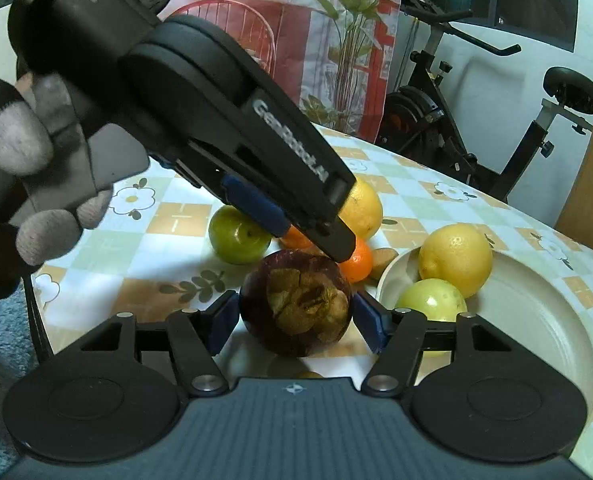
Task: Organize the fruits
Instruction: 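Close the left tool fingers around the mangosteen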
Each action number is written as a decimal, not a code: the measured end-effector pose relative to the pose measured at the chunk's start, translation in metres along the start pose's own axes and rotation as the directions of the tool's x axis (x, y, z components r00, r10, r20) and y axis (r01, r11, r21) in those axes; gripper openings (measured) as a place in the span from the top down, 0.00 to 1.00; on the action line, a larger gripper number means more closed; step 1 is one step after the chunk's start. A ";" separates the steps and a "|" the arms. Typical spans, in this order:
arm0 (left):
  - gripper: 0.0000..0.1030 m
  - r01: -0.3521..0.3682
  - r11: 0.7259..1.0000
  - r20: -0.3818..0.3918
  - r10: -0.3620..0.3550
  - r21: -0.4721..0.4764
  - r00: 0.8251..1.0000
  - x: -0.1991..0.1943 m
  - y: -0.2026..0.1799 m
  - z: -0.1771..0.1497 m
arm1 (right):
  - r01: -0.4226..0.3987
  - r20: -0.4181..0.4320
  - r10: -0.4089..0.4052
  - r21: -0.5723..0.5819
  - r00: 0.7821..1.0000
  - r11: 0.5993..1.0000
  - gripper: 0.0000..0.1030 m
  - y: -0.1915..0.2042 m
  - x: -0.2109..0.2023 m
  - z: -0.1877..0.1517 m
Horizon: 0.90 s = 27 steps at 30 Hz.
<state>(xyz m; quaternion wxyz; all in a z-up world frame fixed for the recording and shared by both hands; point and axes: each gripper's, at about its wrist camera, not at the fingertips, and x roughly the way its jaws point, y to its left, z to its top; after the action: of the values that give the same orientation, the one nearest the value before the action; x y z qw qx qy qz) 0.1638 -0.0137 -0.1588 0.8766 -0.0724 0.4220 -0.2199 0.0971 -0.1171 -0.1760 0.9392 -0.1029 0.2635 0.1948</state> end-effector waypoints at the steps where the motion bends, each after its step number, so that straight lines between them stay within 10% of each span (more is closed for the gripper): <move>1: 0.49 0.009 1.000 0.002 -0.009 -0.003 1.000 -0.003 0.001 -0.001 | -0.006 -0.003 0.006 0.003 1.000 1.000 0.37 -0.002 -0.001 0.000; 27: 0.40 0.052 0.997 0.012 -0.053 0.063 0.999 -0.024 -0.012 -0.029 | -0.073 0.020 0.072 0.072 0.997 0.995 0.36 -0.011 -0.010 -0.004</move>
<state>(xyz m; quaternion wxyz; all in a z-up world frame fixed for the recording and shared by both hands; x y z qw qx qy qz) 0.1247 -0.0123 -0.1563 0.8752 -0.0576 0.4067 -0.2555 0.0924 -0.1309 -0.1732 0.9368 -0.0573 0.2658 0.2200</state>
